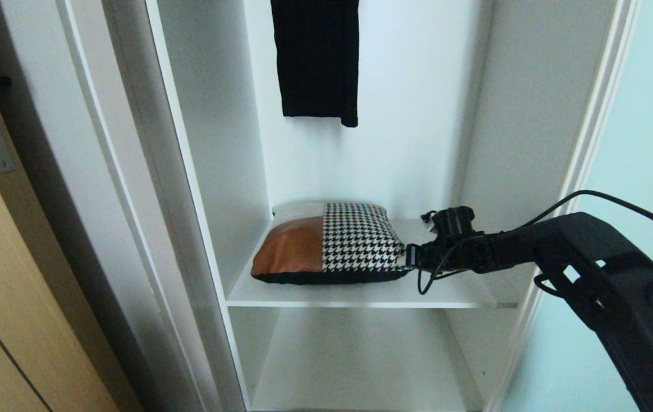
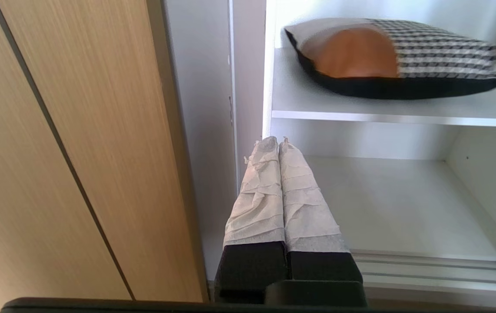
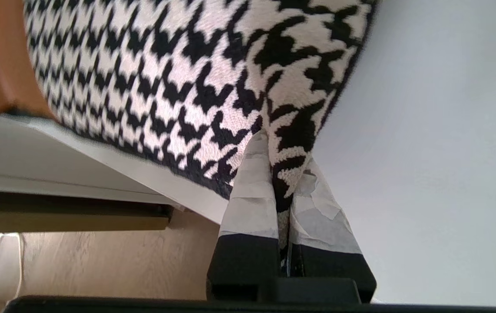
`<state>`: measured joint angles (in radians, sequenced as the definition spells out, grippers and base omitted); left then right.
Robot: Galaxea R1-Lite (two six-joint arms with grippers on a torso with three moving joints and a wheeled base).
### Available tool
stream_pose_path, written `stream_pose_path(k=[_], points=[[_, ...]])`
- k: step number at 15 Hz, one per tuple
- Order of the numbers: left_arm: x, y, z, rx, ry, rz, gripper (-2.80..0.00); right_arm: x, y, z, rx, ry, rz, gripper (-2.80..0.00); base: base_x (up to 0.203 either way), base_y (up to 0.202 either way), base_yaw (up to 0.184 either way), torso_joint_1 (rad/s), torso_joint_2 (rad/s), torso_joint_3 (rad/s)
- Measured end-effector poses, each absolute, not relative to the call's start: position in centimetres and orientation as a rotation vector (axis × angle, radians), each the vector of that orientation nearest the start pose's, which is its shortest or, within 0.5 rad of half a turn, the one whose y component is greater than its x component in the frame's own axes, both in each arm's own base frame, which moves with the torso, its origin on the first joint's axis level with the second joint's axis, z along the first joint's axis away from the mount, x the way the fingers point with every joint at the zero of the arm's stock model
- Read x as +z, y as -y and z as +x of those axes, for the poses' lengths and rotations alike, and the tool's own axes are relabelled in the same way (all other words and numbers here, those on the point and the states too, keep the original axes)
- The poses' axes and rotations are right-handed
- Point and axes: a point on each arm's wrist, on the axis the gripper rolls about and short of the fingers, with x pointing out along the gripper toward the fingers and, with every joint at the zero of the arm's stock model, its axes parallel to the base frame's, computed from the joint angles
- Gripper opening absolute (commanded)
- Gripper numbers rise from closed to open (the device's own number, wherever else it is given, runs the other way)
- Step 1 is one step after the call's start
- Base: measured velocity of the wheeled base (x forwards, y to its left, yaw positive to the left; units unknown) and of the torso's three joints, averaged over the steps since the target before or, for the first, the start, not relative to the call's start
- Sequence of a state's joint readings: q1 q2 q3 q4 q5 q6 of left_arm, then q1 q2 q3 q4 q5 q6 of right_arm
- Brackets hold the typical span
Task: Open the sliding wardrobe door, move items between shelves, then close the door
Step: Place the pillow on the lower shelf
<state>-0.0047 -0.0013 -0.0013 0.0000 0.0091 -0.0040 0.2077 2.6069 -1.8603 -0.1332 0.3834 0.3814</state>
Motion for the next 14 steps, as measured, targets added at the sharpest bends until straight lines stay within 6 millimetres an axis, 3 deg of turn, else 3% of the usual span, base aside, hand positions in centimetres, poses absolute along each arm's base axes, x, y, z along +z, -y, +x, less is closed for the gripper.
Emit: stream_pose_path(k=[8,14], points=[[7.6,0.0,-2.3,0.004,0.002,0.005,-2.80,6.9,-2.4,47.6,0.261,-0.702,0.471,-2.80,0.000,0.000,0.000,0.000,0.00,0.000],[7.6,0.0,-2.3,0.002,0.002,0.000,-2.80,6.2,0.3,45.5,0.208,-0.675,0.489,-2.80,0.000,0.000,0.000,0.000,0.00,0.000]])
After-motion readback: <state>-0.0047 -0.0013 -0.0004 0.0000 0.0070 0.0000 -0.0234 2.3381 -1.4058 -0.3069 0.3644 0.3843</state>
